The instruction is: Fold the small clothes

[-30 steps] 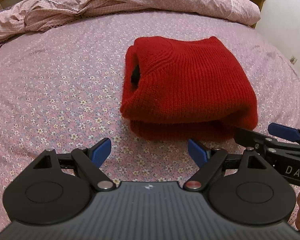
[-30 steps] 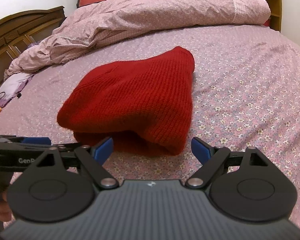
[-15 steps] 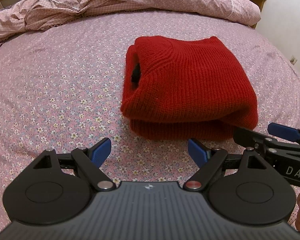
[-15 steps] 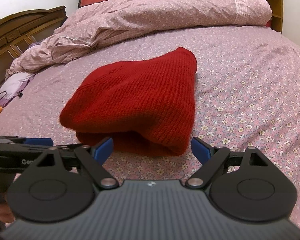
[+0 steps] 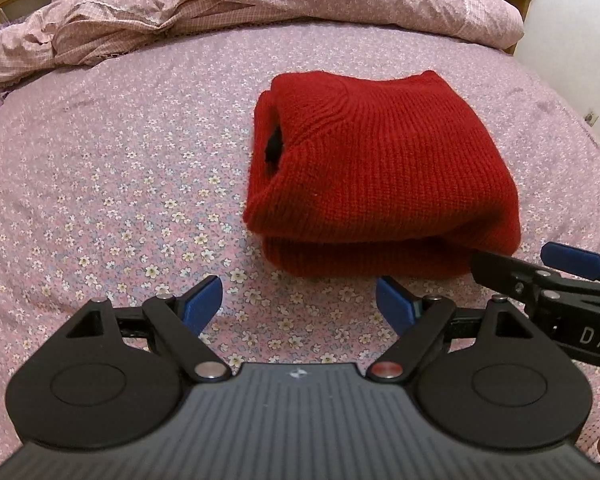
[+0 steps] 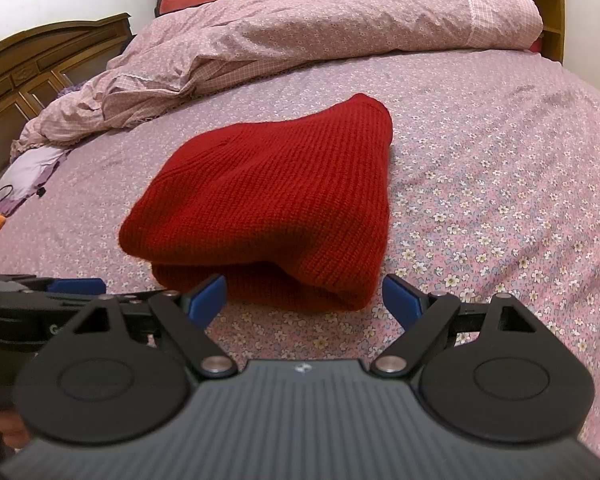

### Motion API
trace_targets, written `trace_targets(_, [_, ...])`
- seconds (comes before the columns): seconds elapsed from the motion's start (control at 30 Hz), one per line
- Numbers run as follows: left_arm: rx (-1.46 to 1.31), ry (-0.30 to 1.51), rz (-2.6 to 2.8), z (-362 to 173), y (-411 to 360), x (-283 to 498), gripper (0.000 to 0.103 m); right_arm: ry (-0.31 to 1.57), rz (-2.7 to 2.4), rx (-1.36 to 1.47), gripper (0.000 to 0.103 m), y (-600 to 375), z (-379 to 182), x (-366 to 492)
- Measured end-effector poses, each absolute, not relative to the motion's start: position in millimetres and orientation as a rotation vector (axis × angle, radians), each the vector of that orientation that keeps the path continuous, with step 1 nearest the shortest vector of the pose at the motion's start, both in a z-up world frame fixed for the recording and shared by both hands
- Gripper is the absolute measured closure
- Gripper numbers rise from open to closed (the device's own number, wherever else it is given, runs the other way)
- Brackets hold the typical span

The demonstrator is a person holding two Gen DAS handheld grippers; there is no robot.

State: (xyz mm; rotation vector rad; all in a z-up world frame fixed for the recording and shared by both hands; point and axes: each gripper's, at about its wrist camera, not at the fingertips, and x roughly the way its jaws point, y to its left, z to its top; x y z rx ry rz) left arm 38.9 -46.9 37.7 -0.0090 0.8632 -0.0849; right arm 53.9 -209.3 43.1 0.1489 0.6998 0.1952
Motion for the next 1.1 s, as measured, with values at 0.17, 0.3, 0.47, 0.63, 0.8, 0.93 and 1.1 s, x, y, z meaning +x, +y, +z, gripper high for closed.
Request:
trace_targets(0.17, [-0.022, 0.867, -0.094, 36.8, -45.7, 38.9, 0.016, 0.699, 0.195, 0.149, 0.017, -209.2, 43.1, 53.9])
trace_targets(0.3, [-0.024, 0.870, -0.096, 36.3, -45.8, 39.5, 0.016, 0.699, 0.195, 0.149, 0.017, -208.9, 42.9, 53.4])
trace_targets(0.47, [-0.024, 0.870, -0.098, 36.3, -45.6, 39.8, 0.016, 0.700, 0.194, 0.150, 0.017, -208.6, 43.4, 53.5])
trace_targets(0.63, [-0.023, 0.870, -0.100, 36.2, -45.9, 39.9, 0.016, 0.699, 0.195, 0.149, 0.017, -208.6, 43.2, 53.5])
trace_targets(0.8, [-0.026, 0.872, -0.101, 36.4, -46.0, 40.0, 0.016, 0.699, 0.195, 0.149, 0.017, -208.6, 43.1, 53.4])
trace_targets(0.93, [-0.026, 0.873, -0.102, 36.5, -46.0, 39.0, 0.016, 0.699, 0.195, 0.149, 0.017, -208.6, 43.0, 53.5])
trace_targets(1.1, [-0.027, 0.875, -0.101, 36.1, -46.0, 39.0, 0.016, 0.699, 0.194, 0.149, 0.017, -208.7, 42.7, 53.7])
